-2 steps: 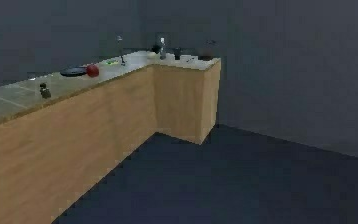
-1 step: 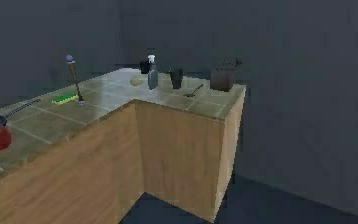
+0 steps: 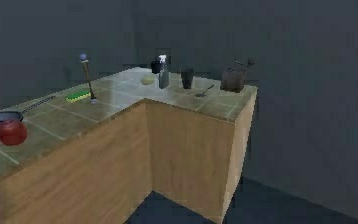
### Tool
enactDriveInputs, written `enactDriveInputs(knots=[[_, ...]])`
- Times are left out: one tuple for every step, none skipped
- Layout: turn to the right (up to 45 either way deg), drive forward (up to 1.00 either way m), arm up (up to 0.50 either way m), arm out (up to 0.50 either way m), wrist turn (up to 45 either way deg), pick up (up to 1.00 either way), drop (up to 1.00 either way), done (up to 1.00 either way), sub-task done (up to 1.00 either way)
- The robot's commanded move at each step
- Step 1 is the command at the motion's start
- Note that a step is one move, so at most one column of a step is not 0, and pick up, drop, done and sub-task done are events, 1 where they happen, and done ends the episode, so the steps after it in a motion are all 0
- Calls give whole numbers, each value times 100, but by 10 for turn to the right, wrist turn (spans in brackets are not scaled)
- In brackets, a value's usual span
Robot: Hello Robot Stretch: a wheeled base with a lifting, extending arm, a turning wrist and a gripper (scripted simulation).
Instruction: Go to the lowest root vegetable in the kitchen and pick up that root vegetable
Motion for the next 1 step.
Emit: enactDriveInputs(knots=[[0, 50, 0, 0, 0, 0, 0, 0, 0]])
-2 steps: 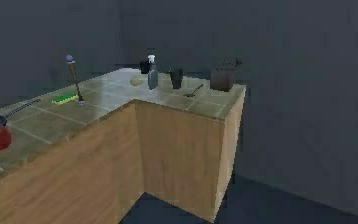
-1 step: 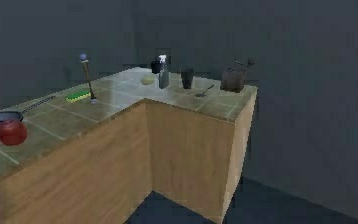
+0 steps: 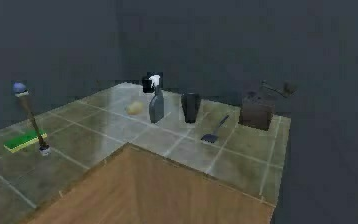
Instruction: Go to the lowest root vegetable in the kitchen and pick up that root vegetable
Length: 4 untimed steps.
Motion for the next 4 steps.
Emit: enactDriveInputs(knots=[[-450, 0, 0, 0, 0, 0, 0, 0, 0], [-450, 0, 0, 0, 0, 0, 0, 0, 0], [-450, 0, 0, 0, 0, 0, 0, 0, 0], [-420, 0, 0, 0, 0, 0, 0, 0, 0]])
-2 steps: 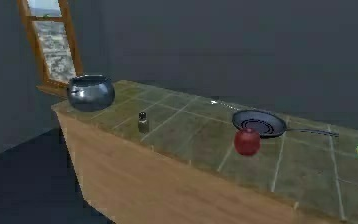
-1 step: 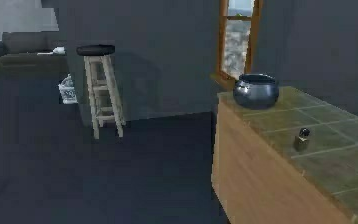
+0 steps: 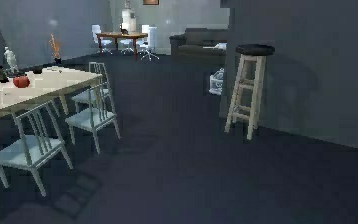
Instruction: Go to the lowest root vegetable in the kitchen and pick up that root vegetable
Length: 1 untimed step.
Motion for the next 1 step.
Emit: enactDriveInputs(knots=[[0, 100, 0, 0, 0, 0, 0, 0, 0]])
